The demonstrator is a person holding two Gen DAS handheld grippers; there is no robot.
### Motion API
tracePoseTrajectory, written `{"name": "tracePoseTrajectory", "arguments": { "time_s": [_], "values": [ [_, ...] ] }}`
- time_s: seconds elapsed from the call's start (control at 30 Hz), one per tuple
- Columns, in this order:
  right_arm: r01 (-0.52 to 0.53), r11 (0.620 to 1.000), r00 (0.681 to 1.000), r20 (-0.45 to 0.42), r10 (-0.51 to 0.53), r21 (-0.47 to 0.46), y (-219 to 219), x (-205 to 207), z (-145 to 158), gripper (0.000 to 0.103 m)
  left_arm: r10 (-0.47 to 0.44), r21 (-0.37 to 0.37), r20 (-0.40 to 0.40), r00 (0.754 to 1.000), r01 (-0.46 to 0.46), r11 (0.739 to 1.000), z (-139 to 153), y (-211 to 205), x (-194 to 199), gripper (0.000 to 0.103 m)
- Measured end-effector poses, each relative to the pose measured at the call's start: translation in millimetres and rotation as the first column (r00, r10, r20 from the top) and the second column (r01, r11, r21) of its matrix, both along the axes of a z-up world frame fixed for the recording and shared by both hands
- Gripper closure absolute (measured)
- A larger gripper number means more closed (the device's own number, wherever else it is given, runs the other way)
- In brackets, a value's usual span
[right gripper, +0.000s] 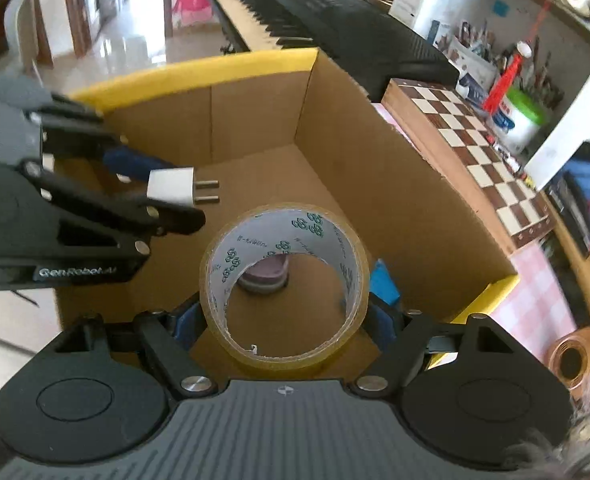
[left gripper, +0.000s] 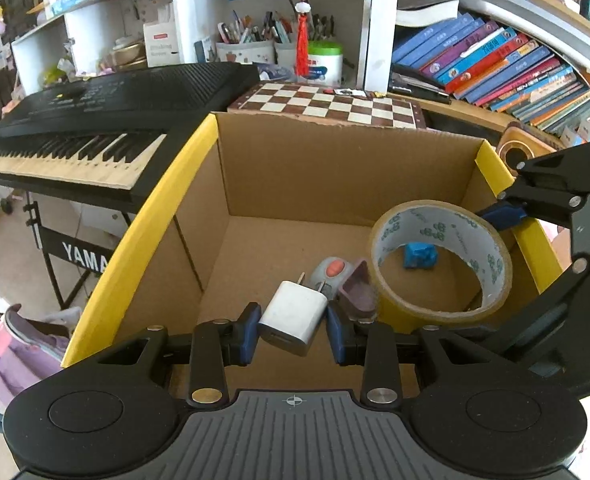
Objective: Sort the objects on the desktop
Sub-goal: 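Open both grippers over the box to drop the plug and tape roll, then withdraw both tools from the box back toward the table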
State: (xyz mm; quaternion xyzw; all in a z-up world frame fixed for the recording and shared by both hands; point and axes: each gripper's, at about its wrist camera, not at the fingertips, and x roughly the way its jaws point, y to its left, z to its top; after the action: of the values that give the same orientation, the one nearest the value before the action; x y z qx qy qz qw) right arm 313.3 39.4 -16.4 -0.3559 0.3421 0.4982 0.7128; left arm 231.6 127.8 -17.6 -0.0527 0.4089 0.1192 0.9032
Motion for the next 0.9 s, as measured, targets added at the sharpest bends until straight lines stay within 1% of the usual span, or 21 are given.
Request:
{"name": "tracePoseTrajectory", "arguments": {
  "time_s": [0.07, 0.2, 0.33, 0.37, 0.43, 0.47, 0.5, 0.53, 0.6, 0.67, 0.83, 0.9],
  "values": [
    [-0.012, 1.000, 1.000, 0.015, 0.012, -0.022, 3, 0, -5, 0.024, -0.007, 0.000, -0.011, 1.000, 0.007, 1.000, -2, -1, 3, 0.069],
    [-0.056, 0.995, 0.994, 0.085, 0.062, -0.079, 7, -5, -14, 0.024, -0.037, 0.001, -0.034, 0.999, 0.037, 0.999, -6, -4, 8, 0.069],
    [-0.039, 0.996, 0.995, 0.086, 0.045, -0.075, 8, -5, -16, 0.023, -0.056, -0.004, -0.031, 0.998, 0.056, 0.998, -7, -6, 7, 0.068],
    [-0.031, 0.997, 0.996, 0.085, 0.037, -0.072, 7, -5, -15, 0.022, -0.058, -0.006, -0.020, 0.998, 0.058, 0.998, -6, -6, 6, 0.066],
    [-0.015, 0.998, 0.996, 0.084, 0.020, -0.062, 5, -4, -13, 0.022, -0.050, -0.002, 0.024, 0.998, 0.050, 0.999, 1, -6, 0, 0.056],
    [-0.005, 0.999, 0.996, 0.088, 0.010, -0.050, 3, -5, -11, 0.021, -0.043, 0.005, 0.049, 0.998, 0.043, 0.999, 4, -7, -2, 0.048],
    [-0.001, 0.999, 0.996, 0.094, 0.004, -0.037, 2, -6, -8, 0.020, -0.039, 0.012, 0.076, 0.996, 0.038, 0.999, 8, -7, -6, 0.044],
    [0.012, 1.000, 0.995, 0.101, -0.010, -0.020, 1, -5, -5, 0.020, -0.038, 0.015, 0.105, 0.994, 0.036, 0.999, 13, -8, -10, 0.043],
    [0.048, 0.998, 0.994, 0.096, -0.051, 0.029, -4, -6, 4, 0.018, -0.034, 0.017, 0.145, 0.989, 0.032, 0.999, 21, -8, -16, 0.035],
    [0.083, 0.993, 0.992, 0.086, -0.090, 0.082, -11, -7, 16, 0.018, -0.029, 0.018, 0.182, 0.983, 0.026, 1.000, 29, -9, -24, 0.033],
    [0.160, 0.964, 0.977, 0.108, -0.186, 0.213, -32, -19, 43, 0.018, -0.023, 0.015, 0.256, 0.967, 0.020, 1.000, 48, -9, -43, 0.028],
    [0.192, 0.947, 0.967, 0.112, -0.227, 0.259, -42, -27, 52, 0.018, -0.023, 0.031, 0.284, 0.958, 0.015, 0.999, 54, -11, -53, 0.019]
  ]
}}
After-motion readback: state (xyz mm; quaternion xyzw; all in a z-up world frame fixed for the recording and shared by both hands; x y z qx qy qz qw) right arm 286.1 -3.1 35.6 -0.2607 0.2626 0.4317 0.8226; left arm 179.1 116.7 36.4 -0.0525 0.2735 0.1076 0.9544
